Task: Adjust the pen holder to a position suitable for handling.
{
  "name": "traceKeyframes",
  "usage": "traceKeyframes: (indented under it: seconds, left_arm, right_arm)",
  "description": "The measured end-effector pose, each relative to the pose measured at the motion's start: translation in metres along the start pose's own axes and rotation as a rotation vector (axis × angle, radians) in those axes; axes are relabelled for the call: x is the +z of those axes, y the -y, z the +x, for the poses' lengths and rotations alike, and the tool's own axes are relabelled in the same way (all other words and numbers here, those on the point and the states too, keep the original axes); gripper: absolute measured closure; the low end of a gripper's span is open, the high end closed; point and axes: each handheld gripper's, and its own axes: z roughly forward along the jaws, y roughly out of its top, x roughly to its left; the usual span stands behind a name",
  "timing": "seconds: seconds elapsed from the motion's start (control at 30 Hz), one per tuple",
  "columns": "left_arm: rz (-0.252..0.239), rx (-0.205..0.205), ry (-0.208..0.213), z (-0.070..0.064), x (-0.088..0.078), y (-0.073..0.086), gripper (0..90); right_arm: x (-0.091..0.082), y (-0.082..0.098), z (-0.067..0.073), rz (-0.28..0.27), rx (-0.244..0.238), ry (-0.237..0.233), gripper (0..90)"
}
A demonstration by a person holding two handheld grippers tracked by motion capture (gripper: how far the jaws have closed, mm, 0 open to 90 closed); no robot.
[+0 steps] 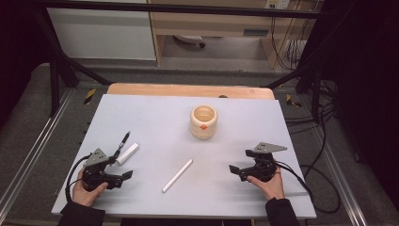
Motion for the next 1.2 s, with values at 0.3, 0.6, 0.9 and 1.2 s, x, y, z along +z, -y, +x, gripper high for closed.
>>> traceKeyframes:
  seconds: [0.3,0.6,0.9,1.2]
  left_arm:
    - [0.002,0.001,0.000,0.000,0.000,0.000,4.7]
    - [0.004,0.000,-0.002,0.000,0.000,0.000,4.8]
    - [0.012,0.005,-0.002,0.000,0.001,0.000,5.0]
    - [0.013,0.006,-0.002,0.000,0.001,0.000,5.3]
  right_arm:
    - [0.010,-0.021,0.010,0.004,-0.043,0.008,2.2]
    - [0.024,-0.050,0.018,-0.008,-0.072,0.015,2.9]
    - [0.040,-0.074,0.028,-0.016,-0.103,0.008,4.7]
    - [0.053,-0.099,0.034,-0.022,-0.130,0.026,8.2]
